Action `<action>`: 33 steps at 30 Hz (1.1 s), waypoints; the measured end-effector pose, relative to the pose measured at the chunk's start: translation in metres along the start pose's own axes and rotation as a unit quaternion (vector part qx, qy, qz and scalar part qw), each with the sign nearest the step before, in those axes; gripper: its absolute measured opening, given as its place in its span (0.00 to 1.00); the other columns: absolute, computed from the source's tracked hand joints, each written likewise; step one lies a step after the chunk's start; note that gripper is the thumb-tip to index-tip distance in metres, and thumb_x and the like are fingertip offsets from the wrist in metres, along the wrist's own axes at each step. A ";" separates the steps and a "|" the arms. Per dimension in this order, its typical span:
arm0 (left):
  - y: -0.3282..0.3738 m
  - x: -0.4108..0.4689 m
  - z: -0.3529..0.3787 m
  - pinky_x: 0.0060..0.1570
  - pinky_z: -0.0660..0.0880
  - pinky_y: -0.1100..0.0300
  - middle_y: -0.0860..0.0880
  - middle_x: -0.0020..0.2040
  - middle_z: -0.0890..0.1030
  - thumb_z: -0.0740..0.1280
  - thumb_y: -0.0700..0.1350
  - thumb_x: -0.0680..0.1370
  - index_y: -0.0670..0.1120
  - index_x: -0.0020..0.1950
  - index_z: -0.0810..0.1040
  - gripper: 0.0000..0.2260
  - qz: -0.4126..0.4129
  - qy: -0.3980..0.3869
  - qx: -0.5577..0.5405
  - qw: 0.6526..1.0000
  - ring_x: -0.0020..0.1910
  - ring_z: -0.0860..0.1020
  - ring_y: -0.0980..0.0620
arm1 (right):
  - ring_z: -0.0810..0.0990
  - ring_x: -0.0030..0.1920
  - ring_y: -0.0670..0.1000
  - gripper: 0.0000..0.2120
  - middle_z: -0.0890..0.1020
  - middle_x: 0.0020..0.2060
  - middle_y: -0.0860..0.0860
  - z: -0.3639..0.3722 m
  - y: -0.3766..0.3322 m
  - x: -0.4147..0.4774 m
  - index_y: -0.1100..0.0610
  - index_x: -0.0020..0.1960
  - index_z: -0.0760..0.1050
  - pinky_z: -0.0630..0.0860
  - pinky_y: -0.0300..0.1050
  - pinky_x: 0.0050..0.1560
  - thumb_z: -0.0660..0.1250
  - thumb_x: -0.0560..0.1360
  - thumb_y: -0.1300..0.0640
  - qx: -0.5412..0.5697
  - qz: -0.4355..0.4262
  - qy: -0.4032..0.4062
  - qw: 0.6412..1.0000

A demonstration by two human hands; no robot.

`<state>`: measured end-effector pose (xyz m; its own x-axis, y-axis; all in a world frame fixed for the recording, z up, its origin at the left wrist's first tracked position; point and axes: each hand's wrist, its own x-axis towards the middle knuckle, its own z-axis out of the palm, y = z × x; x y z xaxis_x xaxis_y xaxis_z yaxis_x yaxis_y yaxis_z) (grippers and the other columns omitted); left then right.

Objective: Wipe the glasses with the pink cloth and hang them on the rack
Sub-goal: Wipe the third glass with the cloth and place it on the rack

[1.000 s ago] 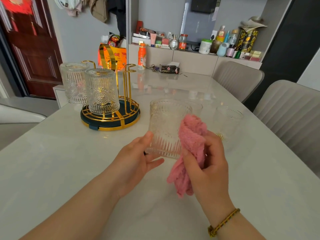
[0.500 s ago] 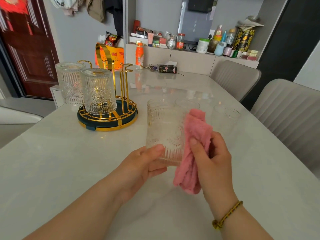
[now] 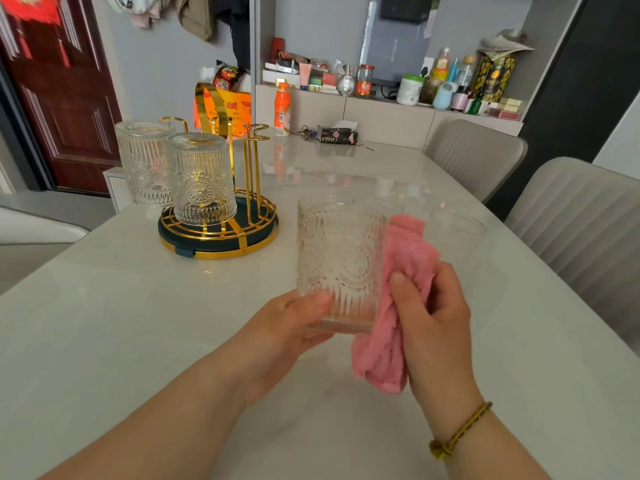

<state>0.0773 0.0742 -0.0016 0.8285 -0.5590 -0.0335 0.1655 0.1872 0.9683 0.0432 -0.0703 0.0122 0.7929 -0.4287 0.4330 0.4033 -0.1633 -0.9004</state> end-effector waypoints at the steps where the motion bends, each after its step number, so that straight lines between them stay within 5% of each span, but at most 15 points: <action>1: 0.001 0.000 -0.001 0.59 0.73 0.58 0.49 0.53 0.83 0.76 0.62 0.47 0.49 0.53 0.78 0.37 -0.003 0.013 -0.020 1.000 0.54 0.80 0.52 | 0.70 0.26 0.37 0.10 0.75 0.25 0.40 0.002 0.002 0.000 0.51 0.36 0.69 0.68 0.28 0.28 0.67 0.72 0.62 -0.002 0.020 -0.015 1.000; 5: 0.002 0.005 -0.005 0.56 0.73 0.57 0.50 0.46 0.85 0.65 0.55 0.63 0.50 0.47 0.79 0.16 -0.009 0.074 -0.057 0.996 0.48 0.81 0.51 | 0.72 0.28 0.38 0.08 0.76 0.28 0.42 0.009 0.003 -0.011 0.50 0.36 0.69 0.68 0.29 0.30 0.67 0.68 0.59 -0.010 0.011 -0.055 0.998; 10: -0.004 0.006 -0.004 0.56 0.74 0.58 0.48 0.50 0.84 0.75 0.64 0.49 0.45 0.55 0.77 0.40 -0.009 0.042 0.046 0.998 0.51 0.81 0.51 | 0.73 0.46 0.36 0.08 0.73 0.48 0.42 0.008 -0.005 -0.012 0.45 0.39 0.69 0.68 0.25 0.45 0.59 0.61 0.55 -0.109 -0.152 -0.078 0.979; 14: -0.003 0.003 -0.002 0.57 0.75 0.59 0.50 0.52 0.83 0.74 0.68 0.47 0.48 0.56 0.77 0.43 -0.011 0.003 0.044 0.999 0.53 0.81 0.53 | 0.73 0.36 0.36 0.10 0.76 0.35 0.37 -0.002 -0.004 0.000 0.45 0.39 0.69 0.70 0.27 0.37 0.64 0.70 0.61 -0.042 -0.074 -0.015 0.996; 17: -0.001 0.003 -0.003 0.56 0.75 0.58 0.50 0.48 0.85 0.71 0.57 0.59 0.49 0.52 0.77 0.24 -0.021 0.022 -0.008 1.000 0.49 0.82 0.52 | 0.70 0.28 0.39 0.10 0.74 0.28 0.44 -0.001 -0.001 0.003 0.52 0.38 0.68 0.68 0.30 0.29 0.64 0.72 0.65 -0.020 0.030 -0.035 0.999; 20: 0.001 0.005 -0.003 0.55 0.74 0.57 0.49 0.45 0.84 0.69 0.50 0.65 0.49 0.49 0.77 0.14 -0.016 0.063 -0.053 0.996 0.47 0.82 0.51 | 0.71 0.30 0.39 0.08 0.74 0.31 0.44 0.006 0.001 -0.008 0.51 0.37 0.67 0.68 0.28 0.31 0.65 0.67 0.61 -0.054 -0.025 -0.064 0.996; 25: -0.004 0.005 -0.002 0.58 0.75 0.57 0.47 0.50 0.84 0.69 0.58 0.56 0.44 0.57 0.76 0.33 0.021 0.063 -0.001 0.998 0.53 0.80 0.50 | 0.74 0.45 0.39 0.09 0.73 0.47 0.41 0.009 -0.005 -0.009 0.45 0.40 0.67 0.70 0.28 0.43 0.62 0.63 0.57 -0.100 -0.129 -0.090 0.983; 28: -0.004 0.003 0.002 0.55 0.77 0.60 0.48 0.50 0.84 0.70 0.58 0.56 0.46 0.54 0.77 0.30 0.042 0.035 -0.020 0.998 0.52 0.81 0.51 | 0.74 0.35 0.37 0.10 0.74 0.36 0.42 0.001 -0.002 -0.001 0.47 0.39 0.67 0.70 0.29 0.36 0.64 0.69 0.61 -0.052 -0.064 -0.027 0.996; 33: -0.001 0.002 0.000 0.56 0.76 0.55 0.49 0.52 0.83 0.67 0.56 0.60 0.51 0.52 0.77 0.21 0.032 0.045 -0.057 0.997 0.54 0.79 0.49 | 0.73 0.31 0.35 0.08 0.74 0.30 0.41 0.005 0.001 -0.005 0.48 0.39 0.65 0.68 0.26 0.33 0.64 0.68 0.57 -0.045 -0.037 -0.052 0.997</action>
<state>0.0788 0.0722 -0.0030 0.8832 -0.4689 0.0011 0.1654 0.3138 0.9350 0.0419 -0.0634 0.0087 0.8072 -0.3198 0.4962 0.4230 -0.2730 -0.8640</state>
